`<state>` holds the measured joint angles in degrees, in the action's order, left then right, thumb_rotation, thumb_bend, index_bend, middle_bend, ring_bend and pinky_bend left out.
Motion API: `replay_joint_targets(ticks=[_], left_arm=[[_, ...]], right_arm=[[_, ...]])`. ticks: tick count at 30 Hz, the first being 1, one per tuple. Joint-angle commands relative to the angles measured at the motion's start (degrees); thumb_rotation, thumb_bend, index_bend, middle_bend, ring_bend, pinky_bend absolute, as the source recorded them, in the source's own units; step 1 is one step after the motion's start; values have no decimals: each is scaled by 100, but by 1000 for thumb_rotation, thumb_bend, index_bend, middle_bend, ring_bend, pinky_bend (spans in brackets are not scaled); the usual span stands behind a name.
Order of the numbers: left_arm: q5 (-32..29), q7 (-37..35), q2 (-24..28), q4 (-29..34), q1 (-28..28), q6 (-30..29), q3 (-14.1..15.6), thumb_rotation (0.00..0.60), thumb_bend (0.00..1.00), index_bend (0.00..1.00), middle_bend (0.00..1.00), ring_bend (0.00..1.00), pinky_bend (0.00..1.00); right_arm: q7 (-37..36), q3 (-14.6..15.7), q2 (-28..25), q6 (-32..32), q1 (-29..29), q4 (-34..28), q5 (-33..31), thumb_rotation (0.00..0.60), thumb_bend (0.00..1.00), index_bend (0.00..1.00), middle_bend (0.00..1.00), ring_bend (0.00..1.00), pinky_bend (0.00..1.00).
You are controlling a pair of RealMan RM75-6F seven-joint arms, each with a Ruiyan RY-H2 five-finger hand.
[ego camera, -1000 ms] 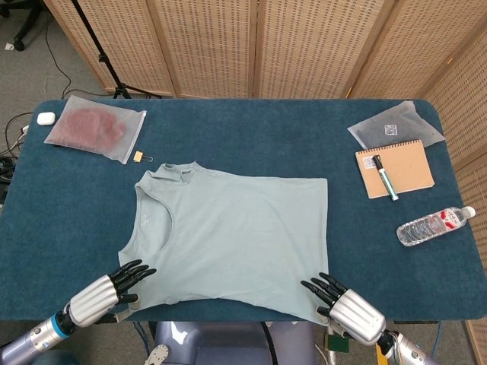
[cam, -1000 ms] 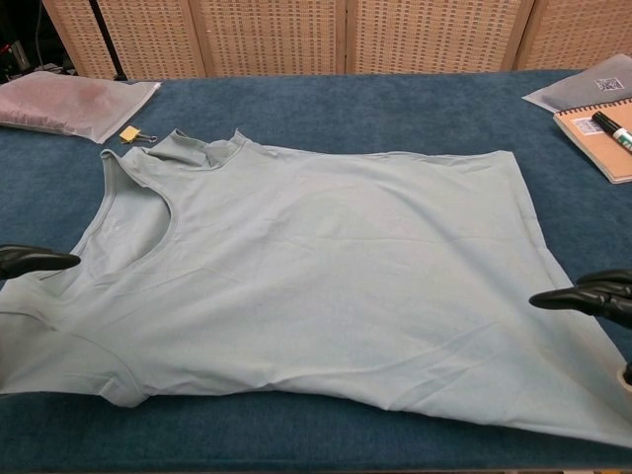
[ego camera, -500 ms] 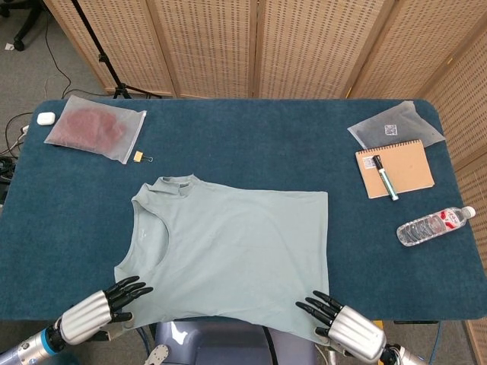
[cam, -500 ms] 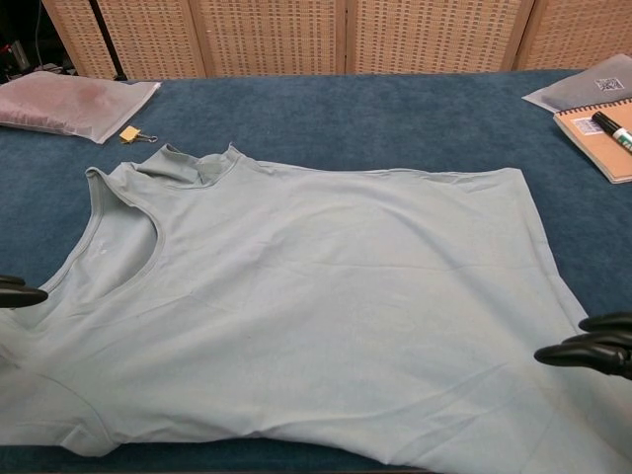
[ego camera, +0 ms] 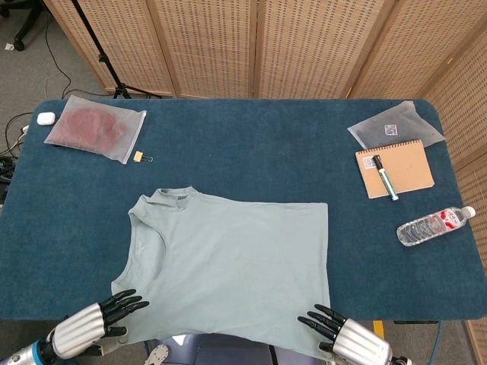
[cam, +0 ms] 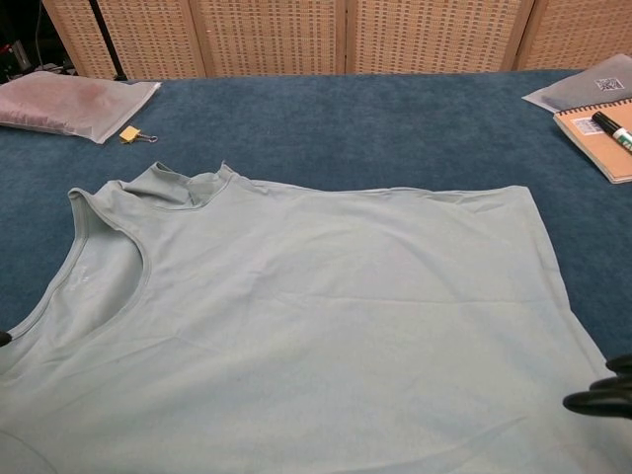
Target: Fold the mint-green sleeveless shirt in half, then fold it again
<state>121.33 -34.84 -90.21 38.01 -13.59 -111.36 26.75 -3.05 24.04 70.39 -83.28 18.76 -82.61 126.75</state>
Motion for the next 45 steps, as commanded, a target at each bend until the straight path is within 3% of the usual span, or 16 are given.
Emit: replay_joint_targets(ticks=[1,11,20,34,45], left_arm=[[38,-32,10,-55,56,-55,41,600,517,762,0,0,0],[-28,-94,-50,-186,121,-144,-62,600,518,766,0,0,0],[-465,89,48,304,-240,215,-600,600,519,770,0,0,0],[-1562,594,1101,2703,-1207,1971,-1520,600,526,770,0,0,0],[-2380,1015,1402,3446,-1857,3455,-2141,600,544,770,0,0,0]], right_arm=[[-1,42,-19,-40,-30,15,53,600,466,673,0,0,1],[40,-2,1,-14,-85,32,12,600,468,674,0,0,1],[-431,-465,-49,66,89,-127,-634,600,475,673,0,0,1],[-1439,-1541,-501,735,788,-786,-2137,600,476,674,0,0,1],[-1648,-2271,-329,1699,1376,-636,-3119,600,472,674,0,0,1]])
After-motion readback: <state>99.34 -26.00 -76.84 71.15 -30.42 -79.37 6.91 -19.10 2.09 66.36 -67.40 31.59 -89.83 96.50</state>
